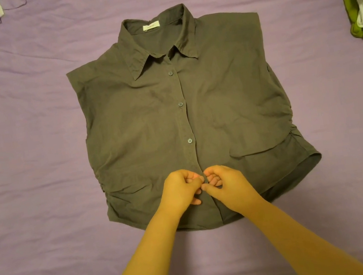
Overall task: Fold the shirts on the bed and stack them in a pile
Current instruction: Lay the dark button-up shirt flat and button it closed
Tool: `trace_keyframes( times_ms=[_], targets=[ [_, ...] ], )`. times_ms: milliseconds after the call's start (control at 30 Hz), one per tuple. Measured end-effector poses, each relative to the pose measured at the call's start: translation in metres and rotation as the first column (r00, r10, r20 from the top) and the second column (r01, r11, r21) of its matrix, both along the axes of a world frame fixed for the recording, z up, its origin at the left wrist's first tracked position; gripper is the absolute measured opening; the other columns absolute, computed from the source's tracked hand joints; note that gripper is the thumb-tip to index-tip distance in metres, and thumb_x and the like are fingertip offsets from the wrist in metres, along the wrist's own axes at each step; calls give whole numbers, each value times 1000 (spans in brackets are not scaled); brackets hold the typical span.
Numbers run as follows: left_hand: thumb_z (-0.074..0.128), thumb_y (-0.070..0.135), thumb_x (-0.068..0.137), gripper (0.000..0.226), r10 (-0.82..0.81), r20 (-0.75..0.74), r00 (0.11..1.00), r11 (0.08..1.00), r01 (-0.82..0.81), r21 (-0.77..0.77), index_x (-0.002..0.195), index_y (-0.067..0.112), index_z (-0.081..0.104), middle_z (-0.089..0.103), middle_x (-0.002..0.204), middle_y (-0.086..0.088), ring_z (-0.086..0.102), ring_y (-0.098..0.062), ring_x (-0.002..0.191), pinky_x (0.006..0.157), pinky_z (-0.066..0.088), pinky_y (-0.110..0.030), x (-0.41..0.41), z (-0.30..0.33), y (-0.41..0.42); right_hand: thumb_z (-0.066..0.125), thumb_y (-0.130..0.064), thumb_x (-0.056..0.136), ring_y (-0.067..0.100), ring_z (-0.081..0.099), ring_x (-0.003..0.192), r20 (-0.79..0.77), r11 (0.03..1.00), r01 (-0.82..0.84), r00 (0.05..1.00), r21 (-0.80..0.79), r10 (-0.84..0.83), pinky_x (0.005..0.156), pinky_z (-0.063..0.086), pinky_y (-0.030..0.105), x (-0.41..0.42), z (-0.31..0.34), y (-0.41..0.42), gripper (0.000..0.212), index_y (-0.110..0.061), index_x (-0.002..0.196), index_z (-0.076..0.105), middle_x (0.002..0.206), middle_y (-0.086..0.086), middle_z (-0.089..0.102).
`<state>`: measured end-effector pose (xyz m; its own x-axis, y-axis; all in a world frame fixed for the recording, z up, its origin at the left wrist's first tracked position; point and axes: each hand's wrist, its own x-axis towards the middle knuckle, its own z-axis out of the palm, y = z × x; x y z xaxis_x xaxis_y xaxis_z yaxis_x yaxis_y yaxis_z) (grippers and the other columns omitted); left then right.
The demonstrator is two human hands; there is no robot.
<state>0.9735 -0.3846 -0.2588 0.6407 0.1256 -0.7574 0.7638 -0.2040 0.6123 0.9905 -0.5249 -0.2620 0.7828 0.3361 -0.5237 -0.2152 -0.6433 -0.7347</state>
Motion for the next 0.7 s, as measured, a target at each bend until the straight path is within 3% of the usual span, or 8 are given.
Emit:
trace_keyframes(
  times_ms=[100,200,333,433,567,700],
  targets=[
    [60,8,89,9,30,-44,999,998,-33,-59,86,4,68,60,68,-7,52,-3,51,41,46,-18,4,3,2,58,-20,91,9,53,85,84,997,-1,996,-73,7,77,45,17,-1,-1,3,26,-11,116,61,104,4,63],
    [56,9,91,15,20,-46,999,999,-22,-33,83,4,68,59,67,-8,50,-7,52,38,41,-17,6,3,1,52,-24,95,16,58,96,164,984,2,986,-181,29,82,48,27,-3,-1,8,28,-13,119,60,108,4,64],
    [53,9,93,19,-31,-62,998,998,28,-57,84,2,68,58,72,-14,51,-15,56,38,42,-18,6,1,0,45,-26,97,18,56,100,203,948,-62,971,-311,130,73,38,23,-7,-2,12,29,-15,119,59,108,5,63],
    [51,8,93,21,-35,-54,998,998,32,-59,78,9,66,58,65,-10,52,-20,57,40,46,-21,3,-2,0,46,-22,95,19,56,95,194,949,-41,975,-314,106,69,37,23,-7,-2,16,25,-13,114,60,104,5,64],
    [51,7,92,17,-53,-23,998,998,52,-30,81,8,64,57,60,-5,52,-16,44,44,48,-25,0,-6,3,53,-15,93,19,61,91,15,972,177,984,-156,-177,77,48,28,-7,-4,19,21,-9,109,64,99,7,67],
    [53,7,92,16,-73,30,997,997,73,-9,79,13,59,57,62,-4,52,-10,42,44,49,-26,-5,-7,4,59,-8,90,25,64,99,-392,869,492,810,50,-436,86,52,31,-3,-7,14,23,0,111,64,103,12,68]
  ],
)
